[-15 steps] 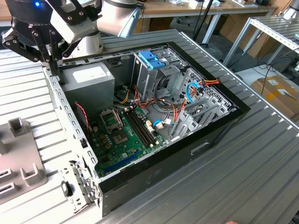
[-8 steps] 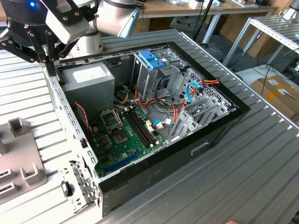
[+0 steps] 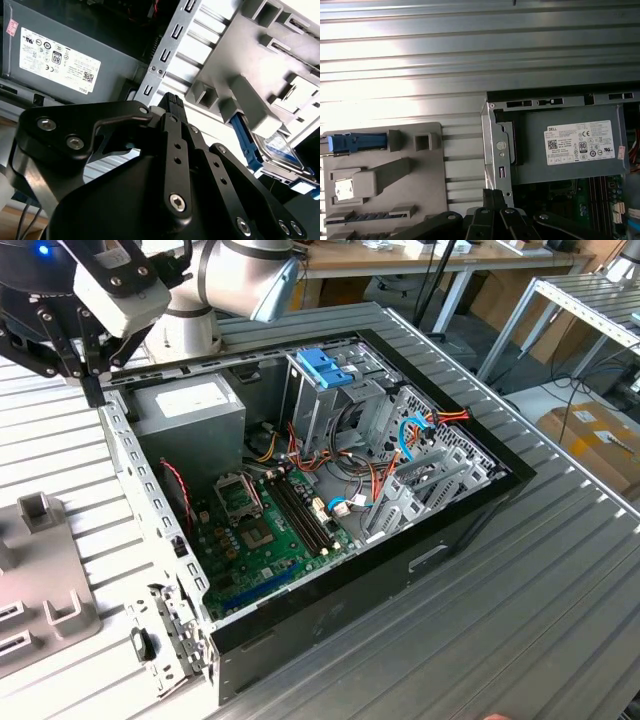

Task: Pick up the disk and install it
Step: 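Reach for the disk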

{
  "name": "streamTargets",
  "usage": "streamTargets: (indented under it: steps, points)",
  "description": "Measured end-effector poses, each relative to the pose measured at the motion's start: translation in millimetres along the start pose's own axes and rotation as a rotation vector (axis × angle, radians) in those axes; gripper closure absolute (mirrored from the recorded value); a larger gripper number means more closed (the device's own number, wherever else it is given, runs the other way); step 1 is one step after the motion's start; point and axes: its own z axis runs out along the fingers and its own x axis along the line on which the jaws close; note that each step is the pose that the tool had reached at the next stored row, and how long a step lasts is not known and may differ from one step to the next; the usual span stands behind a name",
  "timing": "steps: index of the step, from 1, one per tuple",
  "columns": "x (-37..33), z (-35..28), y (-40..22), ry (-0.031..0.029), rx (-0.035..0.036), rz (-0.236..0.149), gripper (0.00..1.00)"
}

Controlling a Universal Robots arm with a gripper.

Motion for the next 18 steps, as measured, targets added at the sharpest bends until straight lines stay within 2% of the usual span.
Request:
streamTargets:
  steps: [7,18]
  points:
    - [12.7,-0.2,-1.0,0.0000,0.0000,0.000,0.89]
    - [27.7,-0.4,-2.1,0.0000,0.0000,0.000,0.89]
